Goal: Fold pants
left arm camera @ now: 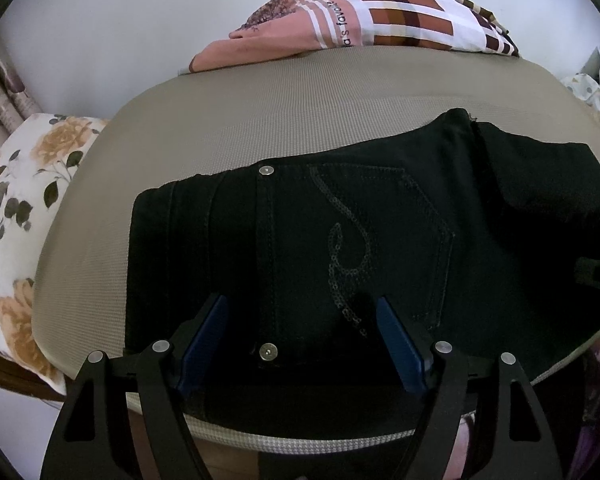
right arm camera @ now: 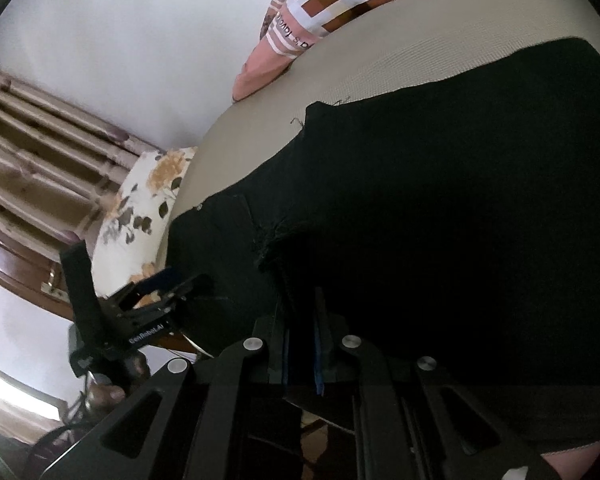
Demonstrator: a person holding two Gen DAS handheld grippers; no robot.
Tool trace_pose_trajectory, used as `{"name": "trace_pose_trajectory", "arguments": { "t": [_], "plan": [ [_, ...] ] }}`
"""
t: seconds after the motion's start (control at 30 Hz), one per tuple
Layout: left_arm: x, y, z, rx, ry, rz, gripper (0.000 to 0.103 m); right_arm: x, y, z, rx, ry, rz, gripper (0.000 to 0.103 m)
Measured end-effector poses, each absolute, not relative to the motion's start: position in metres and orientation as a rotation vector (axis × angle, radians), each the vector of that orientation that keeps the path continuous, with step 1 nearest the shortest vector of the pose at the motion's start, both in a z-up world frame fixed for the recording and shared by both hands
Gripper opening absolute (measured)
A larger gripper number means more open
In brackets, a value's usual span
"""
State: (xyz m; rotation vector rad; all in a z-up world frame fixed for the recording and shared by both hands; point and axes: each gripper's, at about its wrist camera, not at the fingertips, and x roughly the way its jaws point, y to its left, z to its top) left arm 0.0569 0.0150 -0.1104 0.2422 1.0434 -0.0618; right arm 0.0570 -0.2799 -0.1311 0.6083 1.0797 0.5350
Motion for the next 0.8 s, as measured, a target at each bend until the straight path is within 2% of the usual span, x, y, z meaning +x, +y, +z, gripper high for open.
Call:
{"name": "trace_pose_trajectory", "arguments": {
  "t": [0.27, 0.57, 0.63, 0.8],
  "plan": [
    [0.058, 0.016, -0.11, 0.235, 1.049, -0.058, 0.077, 0.054, -0.269, -0.129, 0.513, 1.085, 0.542, 0.015],
    [0.059, 0.019, -0.111, 0.225, 1.06, -0.053, 0.077, 0.048, -0.266, -0.134, 0.537, 1.123, 0.608, 0.027],
    [0.059, 0.02, -0.111, 0.222, 1.06, -0.052, 0.077, 0.047, -0.266, -0.135, 0.551, 1.134, 0.633, 0.034],
    [0.059, 0.021, -0.113, 0.215, 1.069, -0.051, 0.077, 0.04, -0.266, -0.135, 0.602, 1.18, 0.732, 0.042]
  ]
}}
